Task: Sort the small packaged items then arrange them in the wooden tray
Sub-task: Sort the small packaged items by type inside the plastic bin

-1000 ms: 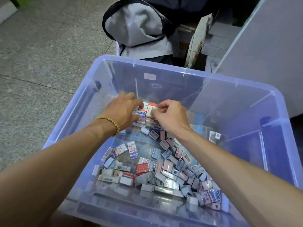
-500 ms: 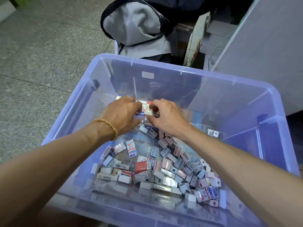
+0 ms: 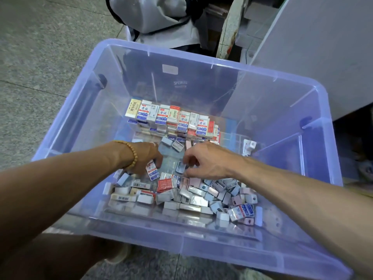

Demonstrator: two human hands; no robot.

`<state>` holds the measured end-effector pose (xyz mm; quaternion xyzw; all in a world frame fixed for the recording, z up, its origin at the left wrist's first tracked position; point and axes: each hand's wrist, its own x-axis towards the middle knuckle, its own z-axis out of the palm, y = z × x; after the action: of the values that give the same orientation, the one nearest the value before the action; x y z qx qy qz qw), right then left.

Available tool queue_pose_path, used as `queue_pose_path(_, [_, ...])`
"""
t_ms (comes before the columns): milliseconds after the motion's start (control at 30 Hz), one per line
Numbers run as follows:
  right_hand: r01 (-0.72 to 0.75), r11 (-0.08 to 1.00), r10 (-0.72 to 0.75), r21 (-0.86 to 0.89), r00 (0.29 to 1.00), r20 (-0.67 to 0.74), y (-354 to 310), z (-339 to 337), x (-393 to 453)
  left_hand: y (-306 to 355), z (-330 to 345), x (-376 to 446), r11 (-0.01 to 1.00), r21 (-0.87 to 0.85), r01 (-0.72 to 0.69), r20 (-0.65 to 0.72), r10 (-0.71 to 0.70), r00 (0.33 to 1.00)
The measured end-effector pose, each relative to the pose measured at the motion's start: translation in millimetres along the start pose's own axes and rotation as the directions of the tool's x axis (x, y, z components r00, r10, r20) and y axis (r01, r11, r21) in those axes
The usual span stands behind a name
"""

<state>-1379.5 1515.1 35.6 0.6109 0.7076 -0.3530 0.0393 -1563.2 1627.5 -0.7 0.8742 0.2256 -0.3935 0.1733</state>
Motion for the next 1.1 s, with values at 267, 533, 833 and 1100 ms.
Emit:
queue_pose_path(267, [0.051, 0.996, -0.049, -0.076, 0.998, 0.029, -21.8, 52.1, 31.0, -2.9, -5.4, -0.4, 0.984, -0.177, -0.020, -0.083, 0.006, 0.997])
queue_pose_path(533, [-0.016, 0.999, 0.012, 0.029, 0.989, 0.146, -21.6, 48.7, 37.7, -7.2, -3.5, -2.7, 0.966, -0.249, 0.069, 0.014, -0.068, 0.998])
queue_pose_path(833, [-0.029, 0.997, 0.004, 0.068, 0.941, 0.339, -33.9, 45.1, 40.2, -5.4, -1.0, -11.6, 0.975, -0.207, 0.083, 0.143, -0.054, 0.988])
queue_pose_path(1100, [-0.070, 0.988, 0.023, 0.135, 0.947, 0.321, -40.3, 47.8, 39.2, -0.2, 1.7, -10.7, 0.978, -0.188, 0.086, 0.131, -0.062, 0.989])
